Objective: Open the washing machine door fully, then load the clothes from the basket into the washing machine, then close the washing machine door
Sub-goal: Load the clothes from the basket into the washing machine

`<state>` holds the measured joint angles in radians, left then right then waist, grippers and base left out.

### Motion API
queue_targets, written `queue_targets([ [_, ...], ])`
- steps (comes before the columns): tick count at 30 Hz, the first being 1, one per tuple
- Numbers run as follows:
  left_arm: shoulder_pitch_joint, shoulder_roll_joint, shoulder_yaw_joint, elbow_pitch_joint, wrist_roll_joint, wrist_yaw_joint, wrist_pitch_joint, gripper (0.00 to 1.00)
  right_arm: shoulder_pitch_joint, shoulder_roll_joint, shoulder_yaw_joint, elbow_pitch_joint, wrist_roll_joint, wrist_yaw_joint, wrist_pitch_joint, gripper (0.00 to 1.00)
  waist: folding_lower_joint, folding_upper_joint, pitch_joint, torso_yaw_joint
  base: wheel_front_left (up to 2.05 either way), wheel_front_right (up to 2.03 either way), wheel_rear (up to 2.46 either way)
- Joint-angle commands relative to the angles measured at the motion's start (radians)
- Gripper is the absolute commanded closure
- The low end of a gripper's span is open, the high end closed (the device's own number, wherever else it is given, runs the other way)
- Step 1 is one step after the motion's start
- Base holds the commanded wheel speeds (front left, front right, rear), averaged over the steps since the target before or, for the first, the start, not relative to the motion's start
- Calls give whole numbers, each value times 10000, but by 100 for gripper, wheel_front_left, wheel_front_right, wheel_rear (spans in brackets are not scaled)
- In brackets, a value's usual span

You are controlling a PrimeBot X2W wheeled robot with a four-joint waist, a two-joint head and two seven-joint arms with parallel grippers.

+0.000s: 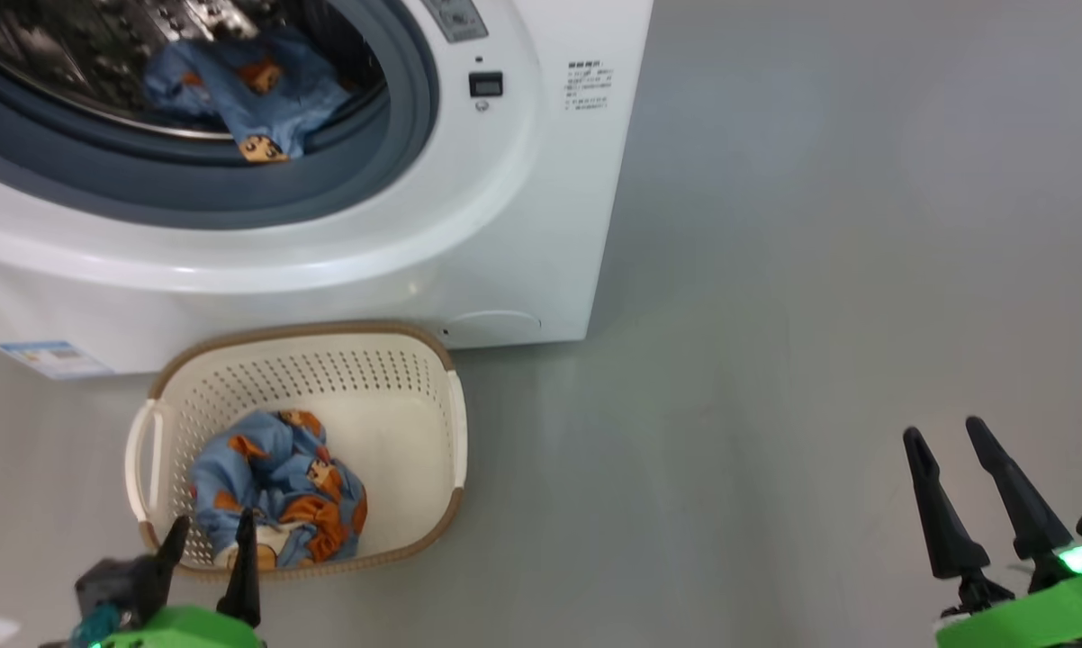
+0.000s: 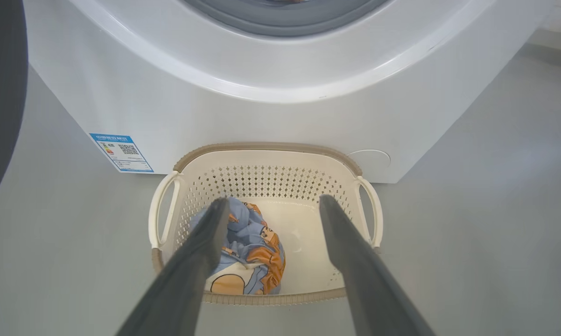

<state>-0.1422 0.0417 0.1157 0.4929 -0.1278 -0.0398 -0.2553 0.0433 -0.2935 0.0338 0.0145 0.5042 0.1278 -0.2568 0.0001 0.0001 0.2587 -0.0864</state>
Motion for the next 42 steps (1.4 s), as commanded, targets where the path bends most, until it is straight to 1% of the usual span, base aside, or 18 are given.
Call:
queue_targets([
  [1,-656,277,243,527,150,67,-65,0,-318,-203,287,-251,26,29,-49,0,-1,-1,485,-19,0,0,0],
  [5,-1644,469,109,1951,290,136,-65,0,-633,-204,404,-274,66,29,-49,0,-1,-1,909,-72,0,0,0],
  [6,-1644,469,109,1951,290,136,-65,0,-633,-204,404,-274,66,29,-49,0,-1,-1,909,-72,0,0,0],
  [8,-2140,564,31,2560,350,139,-65,0,-765,-211,435,-295,82,29,-49,0,-1,-1,1120,-89,0,0,0],
  [16,-4085,1097,-397,5032,688,120,128,0,-1243,-270,531,-369,147,29,-49,0,-1,-1,1987,-171,0,0,0],
  [23,-5503,1439,-826,6518,982,102,516,0,-1642,-278,574,-505,173,29,-49,0,-1,-1,2778,-177,0,0,0],
  [31,-6609,1581,-1205,7479,1174,173,952,0,-2028,-327,590,-609,201,29,-49,0,-1,-1,3533,-151,0,0,0],
  [42,-7312,1749,-1601,7869,1298,233,1840,0,-2451,-371,676,-778,212,29,-49,0,-1,-1,4342,-195,0,0,0],
])
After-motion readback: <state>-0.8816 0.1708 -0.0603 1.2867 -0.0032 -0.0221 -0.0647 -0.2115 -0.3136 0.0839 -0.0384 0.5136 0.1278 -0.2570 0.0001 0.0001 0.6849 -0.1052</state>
